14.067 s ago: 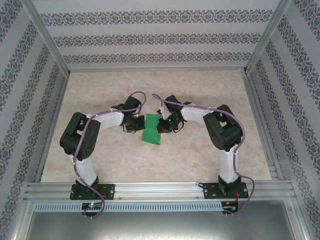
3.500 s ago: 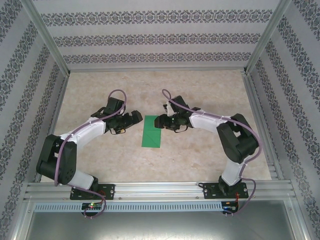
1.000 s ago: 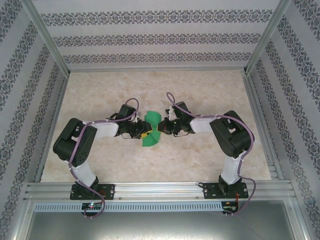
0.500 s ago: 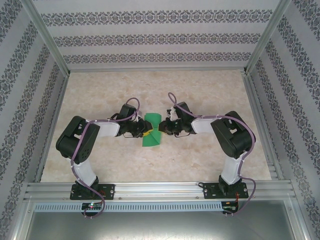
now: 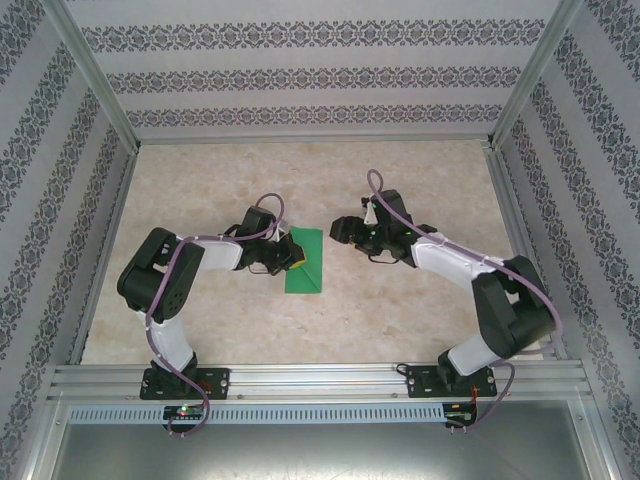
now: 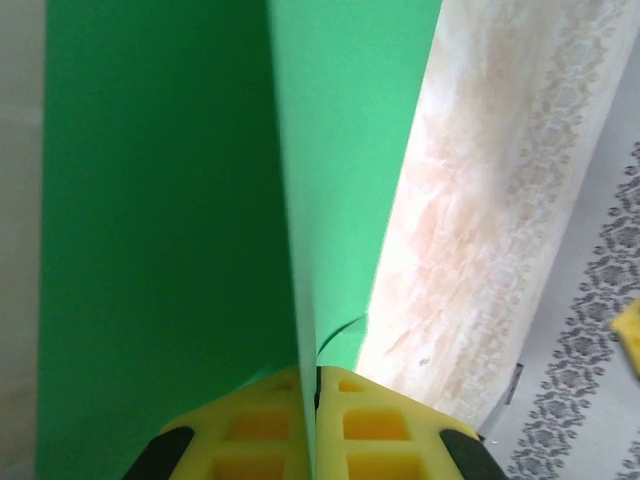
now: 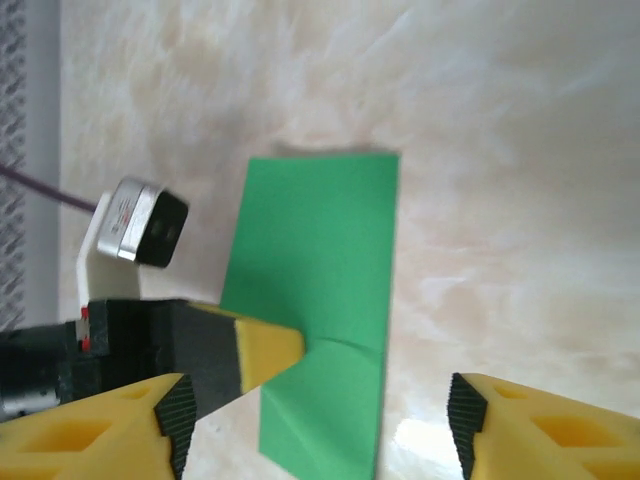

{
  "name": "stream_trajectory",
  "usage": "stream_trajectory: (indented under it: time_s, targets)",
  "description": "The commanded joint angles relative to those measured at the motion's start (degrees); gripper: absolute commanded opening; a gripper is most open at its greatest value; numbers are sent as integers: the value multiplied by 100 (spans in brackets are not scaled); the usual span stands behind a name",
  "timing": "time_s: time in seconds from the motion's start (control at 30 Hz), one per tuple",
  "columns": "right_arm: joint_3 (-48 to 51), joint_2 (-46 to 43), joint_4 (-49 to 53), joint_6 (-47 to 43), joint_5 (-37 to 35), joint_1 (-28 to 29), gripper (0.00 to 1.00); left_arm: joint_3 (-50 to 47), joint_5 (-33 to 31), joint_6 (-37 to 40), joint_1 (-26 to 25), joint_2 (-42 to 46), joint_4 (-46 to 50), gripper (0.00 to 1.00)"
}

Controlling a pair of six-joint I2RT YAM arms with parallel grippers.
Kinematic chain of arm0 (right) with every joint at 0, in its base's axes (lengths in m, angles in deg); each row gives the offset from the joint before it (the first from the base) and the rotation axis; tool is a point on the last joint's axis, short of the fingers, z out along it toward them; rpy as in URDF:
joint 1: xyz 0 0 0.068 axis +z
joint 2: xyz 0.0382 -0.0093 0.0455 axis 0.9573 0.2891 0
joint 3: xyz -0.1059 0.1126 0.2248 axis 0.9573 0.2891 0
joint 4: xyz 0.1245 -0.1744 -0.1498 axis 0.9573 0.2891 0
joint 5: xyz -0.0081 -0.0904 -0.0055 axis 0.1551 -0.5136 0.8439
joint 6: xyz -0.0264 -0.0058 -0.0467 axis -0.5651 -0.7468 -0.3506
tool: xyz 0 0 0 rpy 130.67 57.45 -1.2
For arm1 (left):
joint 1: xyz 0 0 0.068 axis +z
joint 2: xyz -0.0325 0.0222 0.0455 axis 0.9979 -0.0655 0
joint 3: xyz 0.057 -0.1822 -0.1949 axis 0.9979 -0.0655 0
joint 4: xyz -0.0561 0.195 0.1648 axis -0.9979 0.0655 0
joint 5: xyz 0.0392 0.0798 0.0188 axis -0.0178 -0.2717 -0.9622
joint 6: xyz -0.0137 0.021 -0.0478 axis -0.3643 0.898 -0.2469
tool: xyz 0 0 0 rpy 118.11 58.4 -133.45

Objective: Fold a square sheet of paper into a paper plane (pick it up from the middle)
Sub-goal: Turn over the paper at the center of the table.

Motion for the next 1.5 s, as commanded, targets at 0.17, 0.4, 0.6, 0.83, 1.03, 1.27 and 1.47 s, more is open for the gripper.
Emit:
stream_trajectory:
  time_s: [0.17,0.4,0.6,0.83,1.03,1.27,1.47]
  targets:
    - [342,-939,449,-101,-1185,-367,94,1247,-1152,1811,-79,1124,3260,5]
    - [454,-1486,602,-359,-1380,-537,98,2850,-3384,2729,-314,1506,5977,5]
    - [540,-1638,668,-464,-1494,-611,98,3872,-5788,2804,-870,868,6967,5]
    - [343,-1678,1240,-362,-1445,-1016,98,5050,-7794,2062,-1479,-913,7946,5]
    - [7,-1454,1622,-647,-1019,-1458,98,5758,-8381,1441,-1948,-2271,8328,2]
    - [5,-1344,1815,-862,-607,-1678,98,5635,-7572,1285,-2212,-2670,7638,2]
    - [61,-1283,1630,-721,-146,-1819,97,5265,-6663,1160,-2290,-2706,6426,4]
